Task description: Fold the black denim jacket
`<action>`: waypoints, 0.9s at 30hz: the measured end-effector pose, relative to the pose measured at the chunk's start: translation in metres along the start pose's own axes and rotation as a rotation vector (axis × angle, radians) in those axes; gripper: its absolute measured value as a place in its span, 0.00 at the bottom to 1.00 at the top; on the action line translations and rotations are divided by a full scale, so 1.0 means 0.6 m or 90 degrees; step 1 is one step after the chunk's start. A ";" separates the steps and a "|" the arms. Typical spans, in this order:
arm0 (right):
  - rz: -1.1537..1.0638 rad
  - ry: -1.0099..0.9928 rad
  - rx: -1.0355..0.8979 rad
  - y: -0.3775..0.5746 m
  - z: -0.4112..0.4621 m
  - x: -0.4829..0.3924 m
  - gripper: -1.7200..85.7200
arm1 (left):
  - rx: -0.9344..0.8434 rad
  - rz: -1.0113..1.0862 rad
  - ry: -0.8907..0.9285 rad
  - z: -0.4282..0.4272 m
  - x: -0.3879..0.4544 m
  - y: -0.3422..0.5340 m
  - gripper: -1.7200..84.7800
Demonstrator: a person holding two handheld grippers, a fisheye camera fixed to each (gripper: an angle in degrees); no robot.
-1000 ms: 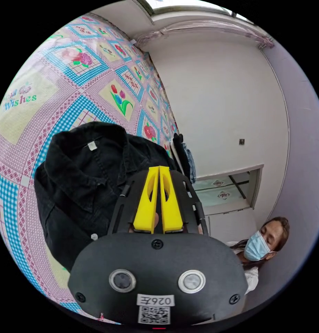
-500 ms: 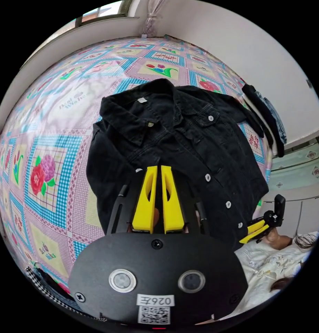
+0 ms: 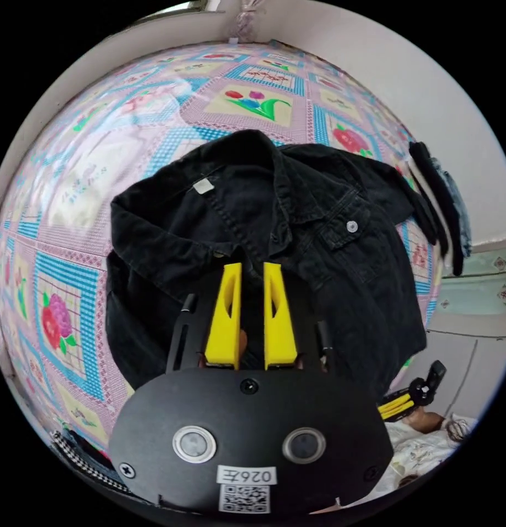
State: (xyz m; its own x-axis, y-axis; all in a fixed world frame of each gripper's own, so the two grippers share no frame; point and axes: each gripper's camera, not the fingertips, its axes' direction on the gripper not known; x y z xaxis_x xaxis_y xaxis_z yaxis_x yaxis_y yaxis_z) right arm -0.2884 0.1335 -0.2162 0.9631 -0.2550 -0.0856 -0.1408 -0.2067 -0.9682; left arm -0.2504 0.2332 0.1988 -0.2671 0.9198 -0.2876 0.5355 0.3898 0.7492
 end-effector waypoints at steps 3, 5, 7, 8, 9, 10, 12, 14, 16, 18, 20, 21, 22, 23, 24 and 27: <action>-0.014 0.007 -0.011 0.001 0.008 -0.009 0.00 | -0.012 0.026 -0.030 -0.005 0.021 -0.005 0.02; -0.035 0.021 -0.015 0.003 0.009 -0.025 0.00 | 0.013 0.028 -0.008 -0.027 0.026 0.004 0.02; -0.051 0.024 -0.008 0.008 0.005 -0.038 0.00 | 0.081 0.045 0.045 -0.071 0.039 0.021 0.02; -0.056 0.028 0.001 0.014 0.001 -0.045 0.00 | 0.095 0.050 0.056 -0.081 0.043 0.025 0.02; -0.056 0.031 0.006 0.017 -0.002 -0.048 0.00 | 0.114 0.057 0.057 -0.094 0.049 0.029 0.02; -0.052 0.037 0.015 0.023 -0.005 -0.050 0.00 | 0.109 0.060 0.042 -0.092 0.051 0.025 0.03; -0.038 0.044 0.014 0.028 0.000 -0.044 0.00 | 0.061 0.046 0.069 -0.066 0.037 0.011 0.06; -0.012 0.017 0.001 0.031 0.014 -0.031 0.00 | 0.036 0.014 0.138 -0.043 0.013 0.010 0.08; -0.005 0.019 0.004 0.037 0.023 -0.032 0.00 | 0.066 -0.019 0.242 -0.044 -0.010 0.026 0.08; -0.002 0.030 0.007 0.044 0.031 -0.037 0.00 | 0.108 -0.008 0.336 -0.058 -0.018 0.035 0.08; 0.008 0.033 0.017 0.050 0.042 -0.040 0.00 | 0.133 -0.015 0.394 -0.069 -0.024 0.035 0.08; 0.010 0.036 0.017 0.050 0.045 -0.041 0.00 | 0.129 -0.017 0.400 -0.071 -0.025 0.029 0.08; 0.013 0.040 0.013 0.049 0.053 -0.041 0.00 | 0.111 -0.018 0.403 -0.070 -0.024 0.024 0.08; 0.020 0.043 0.012 0.051 0.059 -0.041 0.00 | 0.104 -0.017 0.406 -0.071 -0.023 0.023 0.07; 0.025 0.044 0.015 0.053 0.061 -0.041 0.00 | 0.109 -0.010 0.416 -0.081 -0.020 0.027 0.06; 0.041 0.051 0.020 0.067 0.069 -0.044 0.01 | 0.140 0.001 0.403 -0.130 -0.014 0.057 0.03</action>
State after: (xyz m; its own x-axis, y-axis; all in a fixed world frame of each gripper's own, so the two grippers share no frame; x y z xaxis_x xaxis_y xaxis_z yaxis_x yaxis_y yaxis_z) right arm -0.3100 0.1710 -0.2624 0.9306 -0.3423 -0.1296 -0.1932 -0.1587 -0.9682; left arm -0.2924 0.2353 0.2733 -0.6489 0.7419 0.1687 0.6689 0.4506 0.5912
